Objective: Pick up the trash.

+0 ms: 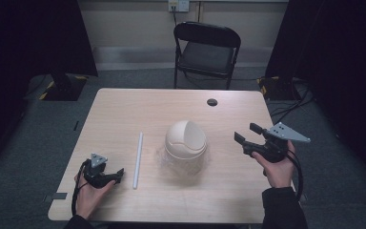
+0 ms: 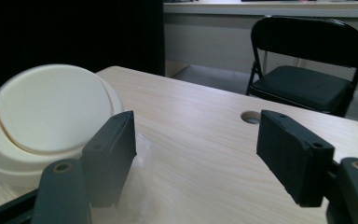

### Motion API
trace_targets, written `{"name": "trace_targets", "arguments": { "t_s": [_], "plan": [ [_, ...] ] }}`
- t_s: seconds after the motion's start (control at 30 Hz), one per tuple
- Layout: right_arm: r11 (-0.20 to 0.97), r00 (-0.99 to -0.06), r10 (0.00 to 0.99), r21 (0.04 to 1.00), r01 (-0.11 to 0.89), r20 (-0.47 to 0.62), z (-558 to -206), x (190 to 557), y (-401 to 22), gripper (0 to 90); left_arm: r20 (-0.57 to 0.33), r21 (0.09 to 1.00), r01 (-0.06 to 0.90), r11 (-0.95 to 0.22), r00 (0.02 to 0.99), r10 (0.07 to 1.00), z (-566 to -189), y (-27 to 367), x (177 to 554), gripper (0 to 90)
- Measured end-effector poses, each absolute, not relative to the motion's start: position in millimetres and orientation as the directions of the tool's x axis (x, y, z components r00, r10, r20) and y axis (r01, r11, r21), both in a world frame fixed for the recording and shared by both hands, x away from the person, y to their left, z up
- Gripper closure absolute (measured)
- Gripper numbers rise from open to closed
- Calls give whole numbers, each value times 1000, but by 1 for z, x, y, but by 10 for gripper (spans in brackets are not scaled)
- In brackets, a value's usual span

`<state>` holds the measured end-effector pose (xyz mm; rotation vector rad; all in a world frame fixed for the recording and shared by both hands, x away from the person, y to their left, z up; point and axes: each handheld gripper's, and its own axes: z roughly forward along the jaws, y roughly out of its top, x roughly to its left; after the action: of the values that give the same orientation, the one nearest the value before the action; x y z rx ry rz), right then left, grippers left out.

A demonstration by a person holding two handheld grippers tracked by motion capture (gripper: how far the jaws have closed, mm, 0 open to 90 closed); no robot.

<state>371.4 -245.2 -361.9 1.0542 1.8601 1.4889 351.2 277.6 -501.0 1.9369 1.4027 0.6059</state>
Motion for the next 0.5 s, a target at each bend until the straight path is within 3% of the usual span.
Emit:
{"name": "trace_targets", "arguments": {
  "t_s": [0.5],
  "plan": [
    [87,-717,690,972,217,98,-342,377,-187,277,-14,740,641,-202,316,949,-501,278,351,148]
  ]
}}
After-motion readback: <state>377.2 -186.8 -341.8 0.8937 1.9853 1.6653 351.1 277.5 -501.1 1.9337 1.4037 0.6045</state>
